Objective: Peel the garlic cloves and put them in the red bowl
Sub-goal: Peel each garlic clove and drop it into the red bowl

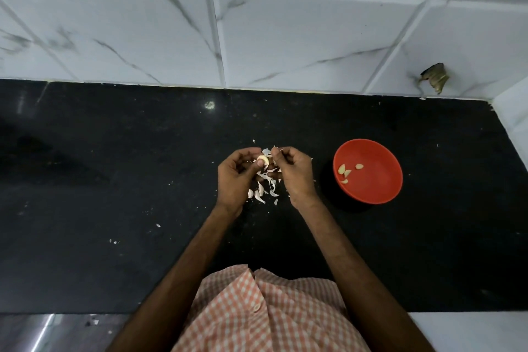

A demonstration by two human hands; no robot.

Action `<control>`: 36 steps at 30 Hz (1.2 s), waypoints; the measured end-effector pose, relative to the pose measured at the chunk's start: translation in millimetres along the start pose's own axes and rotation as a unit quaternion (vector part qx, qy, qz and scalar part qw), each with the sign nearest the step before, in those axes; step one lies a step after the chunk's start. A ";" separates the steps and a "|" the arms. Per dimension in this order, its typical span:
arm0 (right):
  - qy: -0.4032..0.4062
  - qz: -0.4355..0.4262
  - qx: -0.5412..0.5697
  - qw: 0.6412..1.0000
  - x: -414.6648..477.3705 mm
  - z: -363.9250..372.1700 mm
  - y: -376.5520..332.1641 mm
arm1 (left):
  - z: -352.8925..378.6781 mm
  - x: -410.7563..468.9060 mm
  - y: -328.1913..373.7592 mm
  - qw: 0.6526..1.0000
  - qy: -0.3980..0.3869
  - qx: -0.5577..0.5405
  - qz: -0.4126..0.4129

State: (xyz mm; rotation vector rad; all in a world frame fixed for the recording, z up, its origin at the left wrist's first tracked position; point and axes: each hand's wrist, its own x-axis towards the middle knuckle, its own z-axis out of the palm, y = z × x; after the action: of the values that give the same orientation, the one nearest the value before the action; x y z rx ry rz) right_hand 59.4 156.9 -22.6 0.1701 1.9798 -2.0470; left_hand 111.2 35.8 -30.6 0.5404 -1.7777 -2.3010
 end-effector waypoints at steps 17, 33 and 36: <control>0.020 -0.112 -0.138 0.984 -5.2 0.2 11.6 | 2.5 -0.9 -4.8 0.992 -0.012 -0.100 -0.076; -0.027 -0.134 -0.176 0.975 1.7 -7.7 31.6 | -3.6 0.8 -7.2 0.993 0.055 0.090 0.057; -0.051 -0.099 -0.100 0.989 -0.2 -1.7 27.8 | -4.8 2.3 -8.3 0.996 0.064 0.059 0.036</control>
State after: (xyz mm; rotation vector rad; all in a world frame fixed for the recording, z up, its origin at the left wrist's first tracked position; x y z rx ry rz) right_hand 67.3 158.2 -49.2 -0.1767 2.1962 -1.9107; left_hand 111.5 33.0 -40.1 0.6178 -1.8476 -2.0751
